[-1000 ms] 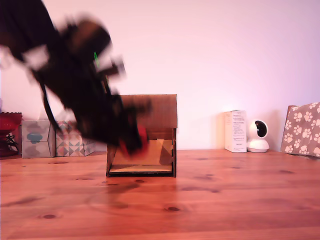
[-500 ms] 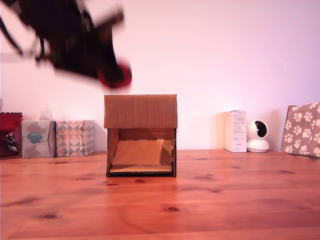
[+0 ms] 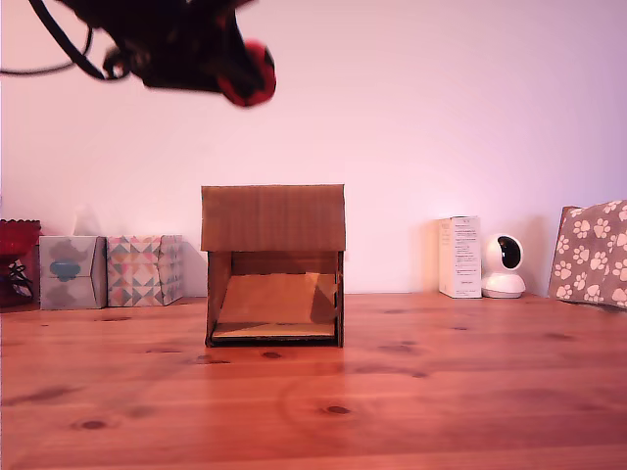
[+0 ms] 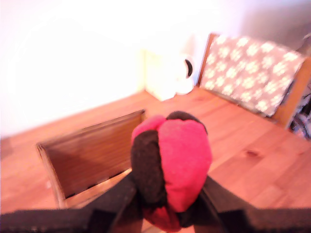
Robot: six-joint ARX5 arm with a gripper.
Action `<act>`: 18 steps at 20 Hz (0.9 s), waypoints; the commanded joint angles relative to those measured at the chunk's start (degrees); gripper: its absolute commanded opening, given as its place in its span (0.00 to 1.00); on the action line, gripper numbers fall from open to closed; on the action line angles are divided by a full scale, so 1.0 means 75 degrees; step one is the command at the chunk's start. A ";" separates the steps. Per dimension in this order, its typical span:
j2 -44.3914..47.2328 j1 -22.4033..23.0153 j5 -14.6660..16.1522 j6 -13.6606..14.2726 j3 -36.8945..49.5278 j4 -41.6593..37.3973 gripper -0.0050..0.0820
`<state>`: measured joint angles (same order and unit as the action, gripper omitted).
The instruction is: Drop the footbag into the cardboard dice tower
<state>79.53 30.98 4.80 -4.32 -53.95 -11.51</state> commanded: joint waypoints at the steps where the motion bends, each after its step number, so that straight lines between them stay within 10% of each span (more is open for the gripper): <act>1: 0.0545 -0.0160 0.0154 0.0035 -0.0551 0.0152 0.28; 10: 0.2975 -0.0597 0.0717 0.0058 -0.3628 0.2413 0.28; 18: 0.3206 -0.0714 0.0723 0.0367 -0.3969 0.2675 0.36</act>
<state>102.91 25.43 10.02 -2.37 -83.13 9.13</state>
